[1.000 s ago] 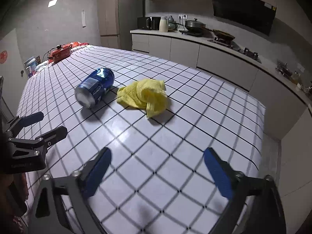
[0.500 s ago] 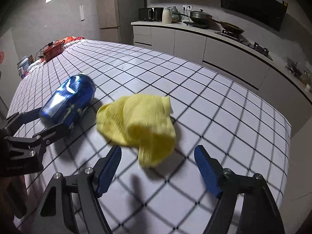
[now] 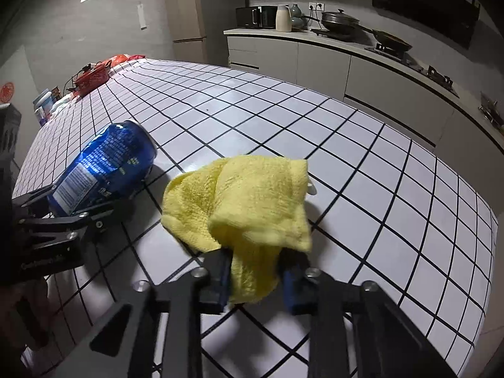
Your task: Collect trash
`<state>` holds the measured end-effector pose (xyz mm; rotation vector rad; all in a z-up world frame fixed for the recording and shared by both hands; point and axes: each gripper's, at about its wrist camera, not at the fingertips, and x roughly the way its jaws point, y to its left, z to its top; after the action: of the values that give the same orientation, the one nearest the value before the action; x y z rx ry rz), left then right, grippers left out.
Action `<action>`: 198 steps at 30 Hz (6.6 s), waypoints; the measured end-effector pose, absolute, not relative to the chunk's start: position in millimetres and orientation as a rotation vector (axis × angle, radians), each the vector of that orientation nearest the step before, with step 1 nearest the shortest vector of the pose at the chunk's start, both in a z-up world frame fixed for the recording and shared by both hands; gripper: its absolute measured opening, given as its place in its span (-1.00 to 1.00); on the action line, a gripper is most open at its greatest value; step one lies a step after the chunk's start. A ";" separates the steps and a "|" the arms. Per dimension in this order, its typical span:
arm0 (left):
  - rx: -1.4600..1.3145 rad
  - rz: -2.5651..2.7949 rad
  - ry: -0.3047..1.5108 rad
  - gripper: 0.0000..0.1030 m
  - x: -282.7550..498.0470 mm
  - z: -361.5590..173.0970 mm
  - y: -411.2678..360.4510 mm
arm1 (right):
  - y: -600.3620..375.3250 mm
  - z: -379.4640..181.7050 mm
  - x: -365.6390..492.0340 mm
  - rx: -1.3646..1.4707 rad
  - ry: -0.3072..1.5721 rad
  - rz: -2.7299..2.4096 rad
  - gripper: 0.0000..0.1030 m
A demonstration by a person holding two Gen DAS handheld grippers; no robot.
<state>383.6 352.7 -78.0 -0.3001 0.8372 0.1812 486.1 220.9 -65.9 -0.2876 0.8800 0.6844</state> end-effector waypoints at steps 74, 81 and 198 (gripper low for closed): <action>-0.060 -0.239 0.738 0.35 189.5 -15.2 -36.9 | -260.6 41.0 192.4 -0.037 0.731 0.346 -0.59; -0.051 -0.268 0.782 0.35 178.0 -32.6 -88.0 | -321.1 16.3 165.0 -0.018 0.776 0.297 -0.59; -0.072 -0.239 0.753 1.00 16.8 19.9 -52.1 | -262.6 48.1 -43.2 -0.032 0.779 0.013 1.00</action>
<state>16.8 -52.1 19.9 -0.0721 0.7531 -0.2389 -43.2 -262.6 48.1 -0.0323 0.7789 0.0133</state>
